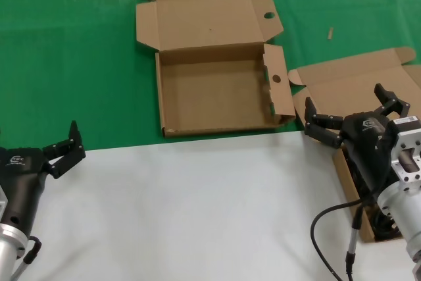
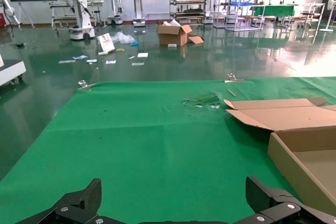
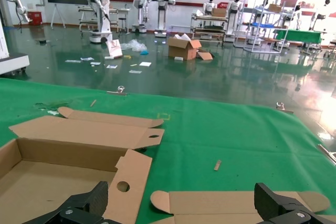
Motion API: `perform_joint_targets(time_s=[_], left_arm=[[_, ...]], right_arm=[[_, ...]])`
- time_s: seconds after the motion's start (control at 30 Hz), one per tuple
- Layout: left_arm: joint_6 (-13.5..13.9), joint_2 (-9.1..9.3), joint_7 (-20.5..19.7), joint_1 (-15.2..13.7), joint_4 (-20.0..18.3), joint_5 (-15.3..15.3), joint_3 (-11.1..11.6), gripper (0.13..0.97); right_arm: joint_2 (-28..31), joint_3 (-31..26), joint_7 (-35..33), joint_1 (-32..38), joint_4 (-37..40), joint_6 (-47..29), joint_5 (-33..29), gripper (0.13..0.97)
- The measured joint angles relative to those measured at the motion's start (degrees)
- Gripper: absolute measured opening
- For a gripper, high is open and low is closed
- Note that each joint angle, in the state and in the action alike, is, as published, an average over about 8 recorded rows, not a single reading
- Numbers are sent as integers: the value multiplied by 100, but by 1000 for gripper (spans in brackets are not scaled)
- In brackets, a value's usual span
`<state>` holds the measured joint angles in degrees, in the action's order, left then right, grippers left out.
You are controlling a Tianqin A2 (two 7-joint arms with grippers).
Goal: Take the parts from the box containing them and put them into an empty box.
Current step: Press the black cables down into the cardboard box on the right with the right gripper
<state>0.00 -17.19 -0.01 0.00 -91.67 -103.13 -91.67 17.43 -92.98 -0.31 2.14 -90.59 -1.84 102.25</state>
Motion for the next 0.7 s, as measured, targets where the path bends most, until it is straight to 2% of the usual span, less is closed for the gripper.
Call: perform_joint_targets(time_s=[0.7], left_arm=[[0, 0, 0, 0, 0, 0, 0, 966]], right_arm=[[-2, 4, -6, -3, -2, -2, -4, 966]])
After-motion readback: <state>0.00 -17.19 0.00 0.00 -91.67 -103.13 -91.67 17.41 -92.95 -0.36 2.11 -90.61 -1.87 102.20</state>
